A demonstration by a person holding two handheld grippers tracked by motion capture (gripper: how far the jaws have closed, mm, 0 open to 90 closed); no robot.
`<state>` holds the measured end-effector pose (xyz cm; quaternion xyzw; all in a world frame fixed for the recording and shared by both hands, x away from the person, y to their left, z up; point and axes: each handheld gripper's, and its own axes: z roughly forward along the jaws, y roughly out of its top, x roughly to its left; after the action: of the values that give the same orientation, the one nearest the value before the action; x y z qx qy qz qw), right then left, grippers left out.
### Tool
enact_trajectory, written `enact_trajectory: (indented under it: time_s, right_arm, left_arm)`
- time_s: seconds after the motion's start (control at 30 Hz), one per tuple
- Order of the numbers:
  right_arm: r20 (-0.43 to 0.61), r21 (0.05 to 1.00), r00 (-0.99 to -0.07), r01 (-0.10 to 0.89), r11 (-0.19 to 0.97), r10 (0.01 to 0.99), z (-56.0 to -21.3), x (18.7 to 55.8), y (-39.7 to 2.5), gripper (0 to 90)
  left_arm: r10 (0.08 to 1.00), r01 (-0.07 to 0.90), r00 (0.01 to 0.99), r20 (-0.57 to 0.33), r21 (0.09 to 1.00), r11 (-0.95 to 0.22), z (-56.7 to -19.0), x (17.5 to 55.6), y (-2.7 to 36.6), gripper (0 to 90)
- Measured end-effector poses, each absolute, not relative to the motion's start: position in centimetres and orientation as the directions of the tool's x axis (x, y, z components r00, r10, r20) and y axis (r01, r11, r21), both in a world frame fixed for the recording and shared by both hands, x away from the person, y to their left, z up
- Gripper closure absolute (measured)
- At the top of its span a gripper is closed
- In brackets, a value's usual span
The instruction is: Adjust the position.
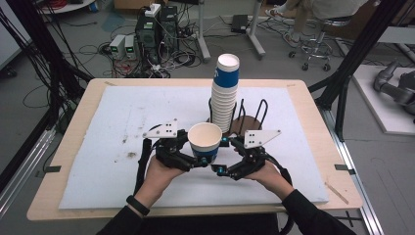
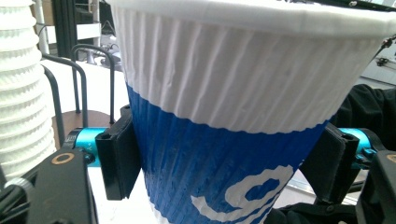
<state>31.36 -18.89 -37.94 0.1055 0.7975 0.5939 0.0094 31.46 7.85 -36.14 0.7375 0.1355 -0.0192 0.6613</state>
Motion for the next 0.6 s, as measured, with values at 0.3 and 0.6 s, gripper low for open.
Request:
enact_trajectory:
  time_s: [0.3,0.6]
  right_arm:
    - [0.126,0.951,-0.975,0.171,0.256,0.184,-38.16,31.1,-17.85,18.6]
    - [0.114,0.956,-0.977,0.157,0.248,0.179,-37.98,30.95,-17.87,30.2]
  left_arm:
    - [0.16,0.226,0.964,-0.211,0.971,-0.082,-35.98,31.31,7.36,24.6]
    - [0.16,0.225,0.965,-0.209,0.971,-0.086,-35.97,31.31,7.28,24.6]
